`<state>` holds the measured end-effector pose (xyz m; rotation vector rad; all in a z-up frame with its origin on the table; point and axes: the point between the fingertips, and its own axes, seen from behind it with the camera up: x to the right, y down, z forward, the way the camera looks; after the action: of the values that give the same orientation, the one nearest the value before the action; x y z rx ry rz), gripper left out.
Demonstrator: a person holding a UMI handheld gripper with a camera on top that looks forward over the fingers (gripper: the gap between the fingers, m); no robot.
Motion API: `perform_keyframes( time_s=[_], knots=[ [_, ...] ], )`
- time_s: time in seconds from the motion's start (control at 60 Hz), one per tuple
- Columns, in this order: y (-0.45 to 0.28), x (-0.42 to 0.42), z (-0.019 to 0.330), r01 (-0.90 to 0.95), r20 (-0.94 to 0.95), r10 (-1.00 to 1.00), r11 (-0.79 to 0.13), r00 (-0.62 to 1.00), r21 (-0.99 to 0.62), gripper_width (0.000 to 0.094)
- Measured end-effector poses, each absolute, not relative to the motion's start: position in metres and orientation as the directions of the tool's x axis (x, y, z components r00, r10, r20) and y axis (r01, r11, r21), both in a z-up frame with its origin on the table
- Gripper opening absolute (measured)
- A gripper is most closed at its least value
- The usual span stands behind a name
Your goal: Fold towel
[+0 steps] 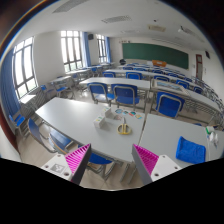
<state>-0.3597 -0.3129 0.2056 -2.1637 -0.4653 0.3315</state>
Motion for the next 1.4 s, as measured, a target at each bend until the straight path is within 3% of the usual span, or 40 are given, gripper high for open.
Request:
perform_keyframes(
  time_s=[0.167, 0.283, 0.517, 0.8, 1.033, 1.067, 1.1, 1.25, 1.4],
  knots=[
    [-0.311, -0.372, 0.194, 0.197, -0.032, 0.382, -0.545, 0.924, -0.815, 0.086],
    [-0.315, -0.368, 0.166, 0.17, -0.023, 0.307, -0.587, 0.952, -0.792, 0.0838],
    [-0.304, -0.277, 0.109, 0.051, -0.032, 0.112, -0.667, 0.993, -0.744, 0.0848],
    [-0.176, -0.101, 0.051, 0.0, 0.084, -0.1, -0.642, 0.991, -0.766, 0.0849],
    [-0.088, -0.039, -0.009, -0.001, 0.114, -0.131, -0.659, 0.985, -0.752, 0.0841],
    [-0.081, -0.04, -0.012, 0.005, 0.105, -0.114, -0.653, 0.988, -0.757, 0.0794],
    [-0.075, -0.043, -0.01, 0.005, 0.092, -0.104, -0.635, 0.99, -0.772, 0.0688],
    [-0.069, -0.037, -0.014, 0.112, 0.182, -0.044, -0.64, 0.982, -0.76, 0.0071],
    [-0.071, -0.039, -0.011, 0.173, 0.25, -0.029, -0.647, 0.968, -0.743, 0.0028]
  ],
)
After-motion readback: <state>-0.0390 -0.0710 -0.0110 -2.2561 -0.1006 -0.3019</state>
